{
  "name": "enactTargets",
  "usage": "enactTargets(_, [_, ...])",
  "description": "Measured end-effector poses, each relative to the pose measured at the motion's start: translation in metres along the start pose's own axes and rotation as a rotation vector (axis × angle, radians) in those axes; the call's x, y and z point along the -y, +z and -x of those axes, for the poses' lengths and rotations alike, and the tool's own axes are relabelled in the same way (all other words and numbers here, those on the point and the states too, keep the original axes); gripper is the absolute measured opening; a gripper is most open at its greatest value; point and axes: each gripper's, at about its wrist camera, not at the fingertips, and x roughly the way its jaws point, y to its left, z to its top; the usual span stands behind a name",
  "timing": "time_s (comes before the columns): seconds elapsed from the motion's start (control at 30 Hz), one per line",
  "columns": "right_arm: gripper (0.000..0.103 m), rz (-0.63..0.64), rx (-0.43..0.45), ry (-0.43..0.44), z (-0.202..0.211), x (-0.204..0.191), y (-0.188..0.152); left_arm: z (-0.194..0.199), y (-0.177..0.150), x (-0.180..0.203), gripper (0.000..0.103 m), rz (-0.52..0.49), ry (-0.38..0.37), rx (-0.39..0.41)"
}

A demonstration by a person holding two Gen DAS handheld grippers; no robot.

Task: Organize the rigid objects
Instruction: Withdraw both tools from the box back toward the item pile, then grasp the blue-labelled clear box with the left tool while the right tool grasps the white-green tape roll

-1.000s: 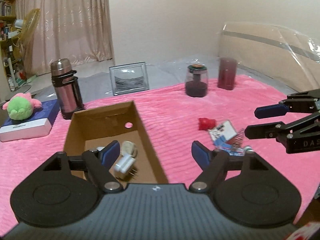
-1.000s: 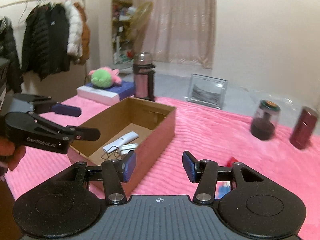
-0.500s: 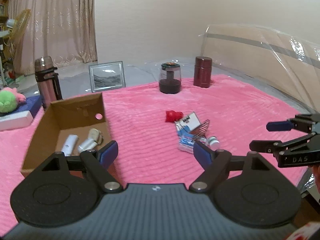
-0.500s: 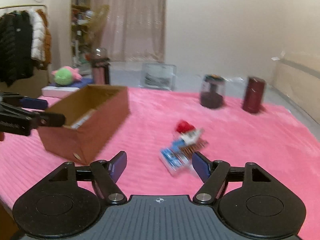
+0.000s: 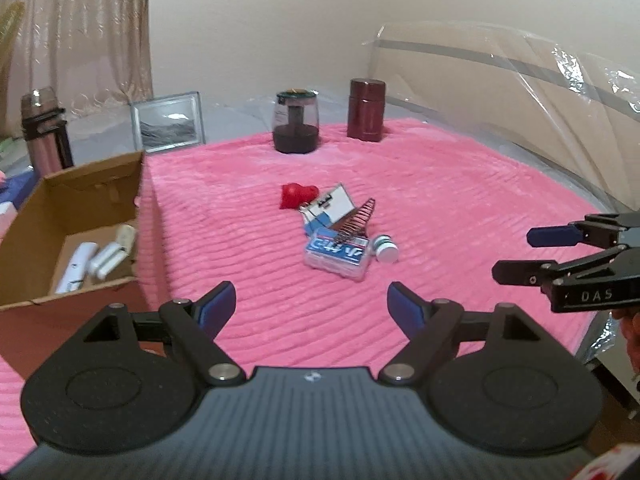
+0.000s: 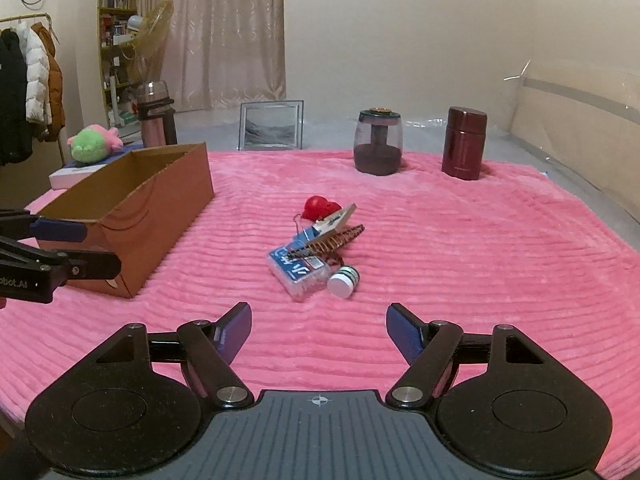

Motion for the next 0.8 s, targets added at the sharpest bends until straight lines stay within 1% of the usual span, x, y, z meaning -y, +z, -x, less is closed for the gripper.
enactTargets(0.23, [0.071, -0.006, -0.019, 0.008, -0.015, 0.014, -0.009, -0.038, -0.003, 0.006, 0.081, -0.010, -0.049, -0.030])
enactTargets(0.33, [0.071, -0.001, -0.026, 0.009, -0.025, 0.021, -0.011, -0.056, -0.004, 0.010, 0.087, -0.026, -0.066, -0.044])
enactTargets(0.43, [0.071, 0.017, -0.035, 0.021, -0.036, 0.027, -0.012, -0.077, -0.005, 0.013, 0.089, -0.051, -0.093, -0.055])
enactTargets(0.53, [0.071, 0.034, -0.045, 0.036, -0.051, 0.035, -0.012, -0.097, -0.004, 0.012, 0.091, -0.070, -0.120, -0.060])
enactTargets(0.8, [0.071, 0.084, -0.080, 0.098, -0.101, 0.060, -0.005, -0.160, 0.005, 0.003, 0.095, -0.117, -0.143, -0.077])
